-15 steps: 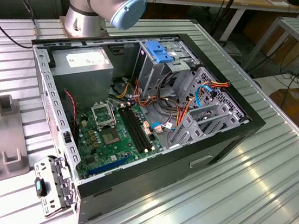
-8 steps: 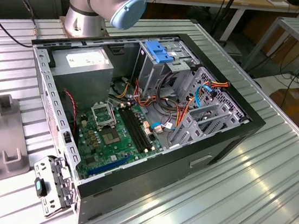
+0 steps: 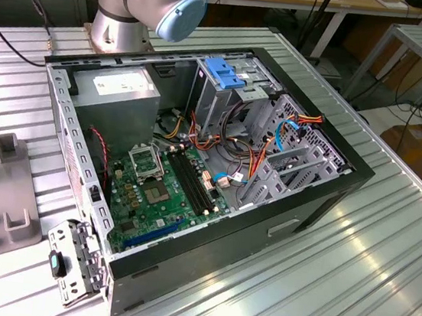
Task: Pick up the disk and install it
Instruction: 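Pick up the disk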
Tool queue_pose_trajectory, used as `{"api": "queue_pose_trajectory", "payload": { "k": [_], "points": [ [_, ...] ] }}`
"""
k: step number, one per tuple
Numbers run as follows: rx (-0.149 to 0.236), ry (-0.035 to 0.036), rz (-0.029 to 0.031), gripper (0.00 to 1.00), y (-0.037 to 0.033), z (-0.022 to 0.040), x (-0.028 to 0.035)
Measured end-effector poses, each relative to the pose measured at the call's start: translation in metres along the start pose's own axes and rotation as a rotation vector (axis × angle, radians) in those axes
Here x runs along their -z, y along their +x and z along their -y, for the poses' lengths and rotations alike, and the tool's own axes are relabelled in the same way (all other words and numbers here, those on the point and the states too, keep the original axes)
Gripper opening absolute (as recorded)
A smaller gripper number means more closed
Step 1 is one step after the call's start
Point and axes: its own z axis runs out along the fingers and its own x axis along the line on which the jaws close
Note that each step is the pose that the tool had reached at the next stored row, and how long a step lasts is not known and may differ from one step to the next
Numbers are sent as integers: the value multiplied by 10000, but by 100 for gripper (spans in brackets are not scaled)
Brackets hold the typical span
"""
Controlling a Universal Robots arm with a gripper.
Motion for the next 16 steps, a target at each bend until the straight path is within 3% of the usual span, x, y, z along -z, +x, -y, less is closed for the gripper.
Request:
{"api": "queue_pose_trajectory", "payload": {
  "k": [16],
  "points": [
    [0,-1,-1,35,0,0,27]
  ]
}}
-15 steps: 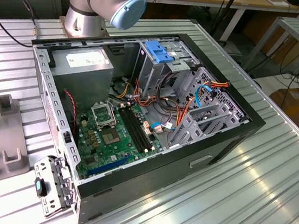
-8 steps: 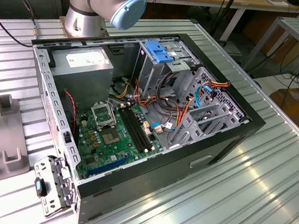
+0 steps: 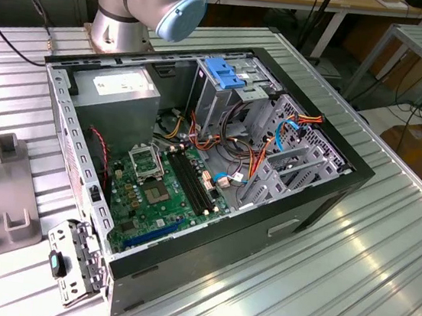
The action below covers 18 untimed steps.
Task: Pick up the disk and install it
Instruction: 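Pick up the disk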
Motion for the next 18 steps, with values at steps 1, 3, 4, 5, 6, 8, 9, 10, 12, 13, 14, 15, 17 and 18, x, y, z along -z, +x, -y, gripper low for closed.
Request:
{"api": "queue_pose_trajectory", "payload": {
  "k": [1,3,4,5,6,8,9,10,12,13,14,15,17,18],
  "points": [
    [0,1,0,35,0,0,1],
    [0,0,-1,35,0,0,13],
    [0,0,0,35,0,0,17],
    [0,-1,-1,35,0,0,21],
    [0,-1,-1,35,-1,0,28],
    [0,0,0,35,-1,0,38],
    [0,0,0,35,-1,0,45],
    [0,0,0,35,-1,0,59],
    [0,-1,0,35,-1,0,78],
    [0,0,0,35,-1,0,83],
    [0,3,1,35,-1,0,85],
    [0,0,0,35,-1,0,90],
    [0,1,0,35,-1,0,90],
    [0,0,0,35,-1,0,90]
  ]
}}
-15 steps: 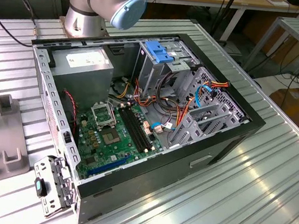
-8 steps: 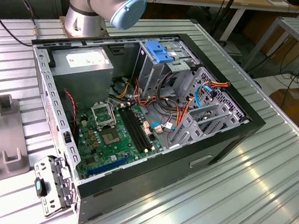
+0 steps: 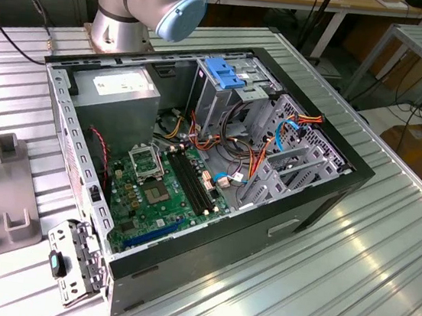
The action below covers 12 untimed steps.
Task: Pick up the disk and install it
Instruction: 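Pick up the disk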
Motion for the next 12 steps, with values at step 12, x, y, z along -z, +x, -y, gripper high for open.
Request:
{"api": "queue_pose_trajectory", "payload": {
  "k": [12],
  "points": [
    [0,0,0,35,-1,0,48]
  ]
}}
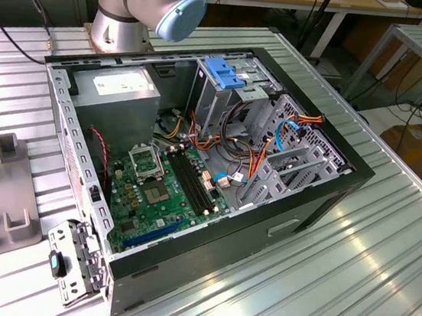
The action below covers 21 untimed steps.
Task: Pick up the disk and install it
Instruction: 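Pick up the disk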
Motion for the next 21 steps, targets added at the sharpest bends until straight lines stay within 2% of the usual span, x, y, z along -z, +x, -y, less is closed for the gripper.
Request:
{"api": "queue_pose_trajectory", "payload": {
  "k": [15,21],
  "points": [
    [0,0,0,35,-1,0,101],
    [-1,0,0,35,-1,0,102]
  ]
}}
